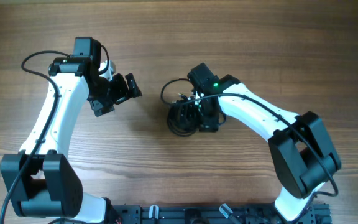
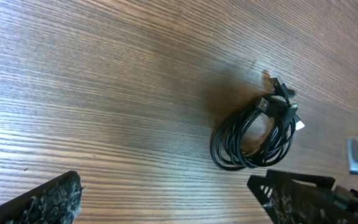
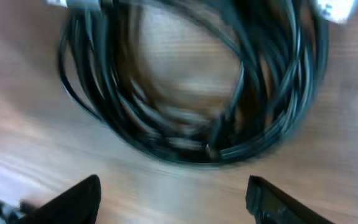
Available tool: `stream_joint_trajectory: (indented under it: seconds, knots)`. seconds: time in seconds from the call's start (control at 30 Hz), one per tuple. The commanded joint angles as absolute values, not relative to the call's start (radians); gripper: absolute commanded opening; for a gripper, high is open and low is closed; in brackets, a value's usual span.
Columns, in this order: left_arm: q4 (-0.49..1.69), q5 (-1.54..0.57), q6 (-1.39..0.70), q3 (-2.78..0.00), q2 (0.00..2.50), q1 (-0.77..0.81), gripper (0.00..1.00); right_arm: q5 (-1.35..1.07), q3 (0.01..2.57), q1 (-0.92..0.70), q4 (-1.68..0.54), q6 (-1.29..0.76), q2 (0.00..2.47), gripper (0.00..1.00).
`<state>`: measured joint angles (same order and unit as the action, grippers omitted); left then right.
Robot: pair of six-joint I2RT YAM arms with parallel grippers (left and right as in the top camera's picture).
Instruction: Untangle cables
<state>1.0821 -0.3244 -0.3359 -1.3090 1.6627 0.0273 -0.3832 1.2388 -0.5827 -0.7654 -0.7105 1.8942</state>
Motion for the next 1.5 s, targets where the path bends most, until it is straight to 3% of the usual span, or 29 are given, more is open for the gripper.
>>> stream_joint_trajectory:
  seconds: [0.0,0.3,0.47,0.53,0.57,0.87,1.07,1.1,1.17,1.2,1.3,1.4,1.47]
  knots:
    - [1.081,-0.305,-0.356,-1.313,1.666,0.029,1.0,-0.242,1.247,-0.582,-0.739,-0.81,1.908,0.69]
    - [1.081,-0.305,-0.356,-1.313,1.666,0.029,1.0,-0.145,1.202,-0.586,-0.692,-0.86,1.91,0.44]
    - [1.084,-0.305,-0.356,-1.313,1.666,0.029,1.0,-0.139,1.139,-0.586,-0.641,-0.863,1.911,0.38]
    - [1.08,-0.305,-0.356,-1.313,1.666,0.029,1.0,-0.139,1.14,-0.586,-0.628,-0.864,1.911,0.12]
    - [1.08,-0.305,-0.356,-1.313,1.666,0.029,1.0,-0.147,1.145,-0.586,-0.631,-0.864,1.911,0.04]
    - [1.036,-0.44,-0.356,-1.312,1.668,0.109,1.0,-0.373,1.515,-0.583,-0.788,-0.654,1.761,0.04]
    - [1.028,-0.505,-0.379,-1.312,1.668,0.167,0.99,-0.476,1.533,-0.561,-0.749,-0.662,1.686,0.04]
    - [1.024,-0.505,-0.398,-1.312,1.668,0.173,0.97,-0.511,1.533,-0.547,-0.741,-0.672,1.675,0.04]
    - [1.008,-0.476,-0.402,-1.312,1.668,0.181,0.81,-0.58,1.533,-0.506,-0.741,-0.683,1.642,0.04]
    - [1.006,-0.413,-0.421,-1.312,1.668,0.183,0.62,-0.609,1.533,-0.48,-0.744,-0.68,1.623,0.04]
    - [1.011,-0.305,-0.507,-1.301,1.668,0.183,0.36,-0.644,1.534,-0.424,-0.755,-0.606,1.555,0.04]
    - [1.009,-0.305,-0.507,-1.294,1.669,0.183,0.37,-0.568,1.534,-0.384,-0.774,-0.606,1.466,0.04]
    - [1.009,-0.305,-0.51,-1.294,1.669,0.183,0.5,-0.503,1.534,-0.38,-0.777,-0.606,1.411,0.04]
